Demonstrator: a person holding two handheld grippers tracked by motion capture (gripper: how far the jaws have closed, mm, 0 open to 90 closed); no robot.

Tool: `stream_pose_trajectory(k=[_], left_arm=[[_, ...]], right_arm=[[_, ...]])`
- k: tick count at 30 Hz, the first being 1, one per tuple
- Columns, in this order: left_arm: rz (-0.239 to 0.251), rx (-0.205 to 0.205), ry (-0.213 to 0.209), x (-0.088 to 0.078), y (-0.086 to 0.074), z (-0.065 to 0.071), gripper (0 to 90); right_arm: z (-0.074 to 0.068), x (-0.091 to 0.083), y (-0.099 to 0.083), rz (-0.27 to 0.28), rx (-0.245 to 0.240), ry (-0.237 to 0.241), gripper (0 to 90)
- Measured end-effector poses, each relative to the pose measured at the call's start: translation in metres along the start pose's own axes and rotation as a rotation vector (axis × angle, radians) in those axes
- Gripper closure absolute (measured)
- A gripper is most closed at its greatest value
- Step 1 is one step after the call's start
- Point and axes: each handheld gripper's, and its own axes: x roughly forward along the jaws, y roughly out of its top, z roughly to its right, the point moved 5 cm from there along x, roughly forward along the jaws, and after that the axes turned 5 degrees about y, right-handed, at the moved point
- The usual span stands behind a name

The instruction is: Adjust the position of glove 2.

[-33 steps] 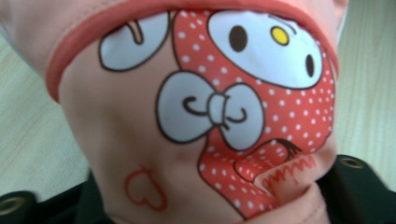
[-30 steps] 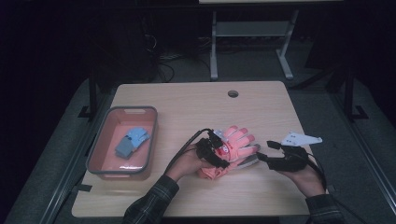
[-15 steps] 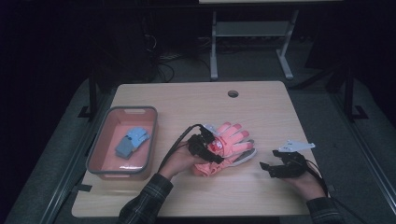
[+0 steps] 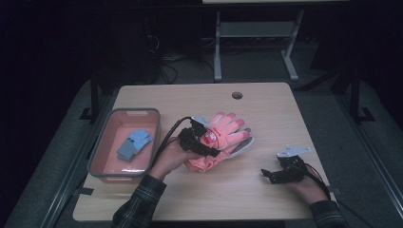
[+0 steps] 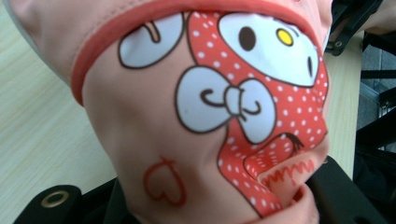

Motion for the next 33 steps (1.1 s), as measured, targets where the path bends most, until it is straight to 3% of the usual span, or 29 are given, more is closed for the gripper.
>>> stream_pose_trajectory(k=[7,15,19,33], left_arm=[[0.025,-0.023,0.036,-0.023,-0.004,-0.009,56.9],[0.069,-0.067,0.076,-0.051,-0.014,-0.024,56.6],[0.083,-0.089,0.101,-0.065,-0.020,-0.032,56.5],[0.119,-0.172,0.183,-0.110,-0.053,-0.059,56.2]], right_arm=[[0.001,0.003,-0.001,-0.005,0.017,-0.001,12.8],[0.001,0.006,-0.004,0.047,0.018,-0.001,9.2],[0.001,0.006,-0.004,0.047,0.016,-0.002,9.2],[0.001,0.006,-0.004,0.047,0.015,-0.002,9.2]])
